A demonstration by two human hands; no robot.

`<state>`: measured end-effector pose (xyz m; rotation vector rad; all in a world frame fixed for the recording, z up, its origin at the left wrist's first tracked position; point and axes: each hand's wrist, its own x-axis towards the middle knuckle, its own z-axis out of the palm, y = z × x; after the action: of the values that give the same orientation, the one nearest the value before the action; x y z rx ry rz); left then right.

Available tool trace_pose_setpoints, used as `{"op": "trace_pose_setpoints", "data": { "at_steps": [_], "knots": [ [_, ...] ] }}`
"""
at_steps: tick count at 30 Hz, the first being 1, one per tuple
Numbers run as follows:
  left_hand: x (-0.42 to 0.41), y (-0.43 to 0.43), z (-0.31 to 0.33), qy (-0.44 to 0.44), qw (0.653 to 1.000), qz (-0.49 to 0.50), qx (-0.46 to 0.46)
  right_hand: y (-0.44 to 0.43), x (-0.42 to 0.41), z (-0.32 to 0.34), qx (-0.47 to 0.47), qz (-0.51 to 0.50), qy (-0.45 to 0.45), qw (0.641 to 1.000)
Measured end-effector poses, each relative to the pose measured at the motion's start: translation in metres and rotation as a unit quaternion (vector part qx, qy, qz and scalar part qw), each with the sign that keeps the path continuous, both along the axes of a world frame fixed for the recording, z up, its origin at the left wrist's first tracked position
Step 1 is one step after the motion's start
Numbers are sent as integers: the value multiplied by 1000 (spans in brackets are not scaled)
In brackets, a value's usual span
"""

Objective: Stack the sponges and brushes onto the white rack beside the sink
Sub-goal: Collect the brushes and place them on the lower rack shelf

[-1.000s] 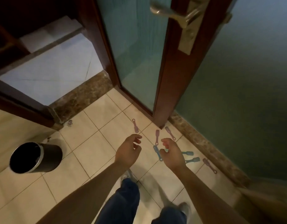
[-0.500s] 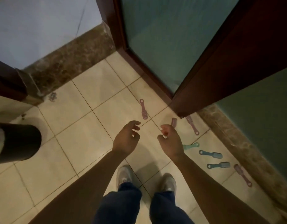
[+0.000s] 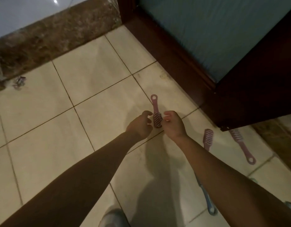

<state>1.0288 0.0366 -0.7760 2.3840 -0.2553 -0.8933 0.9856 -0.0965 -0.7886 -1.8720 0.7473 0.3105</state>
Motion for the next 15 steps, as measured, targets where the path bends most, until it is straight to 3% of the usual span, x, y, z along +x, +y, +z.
{"op": "trace_pose_setpoints", "data": {
  "at_steps": [9, 15],
  "knots": [
    [6, -10, -50, 5, 986, 143, -83, 2, 12, -47, 26, -90, -29, 995],
    [-9, -9, -46, 101, 966, 196, -133, 7, 11, -47, 92, -113, -5, 989]
  ]
}}
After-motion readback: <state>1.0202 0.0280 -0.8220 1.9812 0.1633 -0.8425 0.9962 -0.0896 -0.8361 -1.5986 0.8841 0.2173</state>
